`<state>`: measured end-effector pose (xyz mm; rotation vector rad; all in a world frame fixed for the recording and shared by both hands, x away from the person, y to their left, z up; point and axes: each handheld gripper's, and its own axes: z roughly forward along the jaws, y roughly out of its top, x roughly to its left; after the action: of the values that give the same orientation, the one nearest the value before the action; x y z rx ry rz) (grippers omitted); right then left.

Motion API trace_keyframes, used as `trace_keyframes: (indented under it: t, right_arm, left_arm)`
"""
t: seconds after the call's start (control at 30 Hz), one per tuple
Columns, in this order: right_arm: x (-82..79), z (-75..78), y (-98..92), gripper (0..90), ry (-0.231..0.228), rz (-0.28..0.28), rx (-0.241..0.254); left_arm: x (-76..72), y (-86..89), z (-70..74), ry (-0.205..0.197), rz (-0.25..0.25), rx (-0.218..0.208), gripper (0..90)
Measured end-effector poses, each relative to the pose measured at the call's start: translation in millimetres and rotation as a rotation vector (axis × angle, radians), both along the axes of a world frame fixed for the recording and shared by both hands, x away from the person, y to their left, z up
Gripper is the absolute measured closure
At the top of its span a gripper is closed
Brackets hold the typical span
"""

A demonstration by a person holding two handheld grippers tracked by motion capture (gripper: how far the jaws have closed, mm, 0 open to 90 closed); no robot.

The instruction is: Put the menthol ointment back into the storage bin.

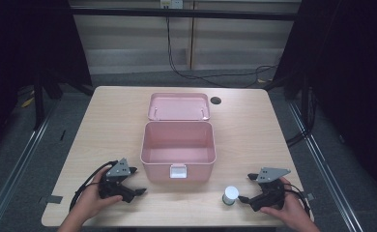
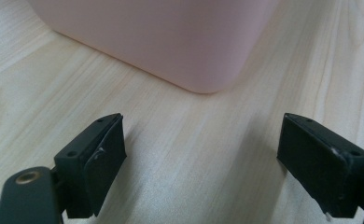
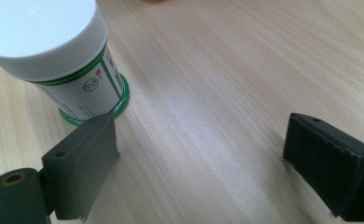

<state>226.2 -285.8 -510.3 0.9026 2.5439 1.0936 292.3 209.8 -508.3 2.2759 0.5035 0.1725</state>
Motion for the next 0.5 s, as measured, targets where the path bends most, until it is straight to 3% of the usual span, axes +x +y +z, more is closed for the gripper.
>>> trace_keyframes:
  t: [0.17, 0.3, 0.5]
  right_arm:
    - [-0.9, 0.4, 2.4, 9.5, 0.003, -0.024, -0.002]
    - [0.2, 4.9, 5.0, 10.8, 0.037, -0.026, -0.039]
    - [4.1, 20.4, 6.3, 15.9, 0.202, -0.005, -0.09]
  left_arm:
    - [0.0, 0.0, -0.1, 0.0, 0.0, -0.001, 14.6]
    - [0.1, 0.0, -0.2, 0.001, -0.001, -0.004, 14.6]
    - [0.0, 0.0, -0.1, 0.0, 0.0, -0.002, 14.5]
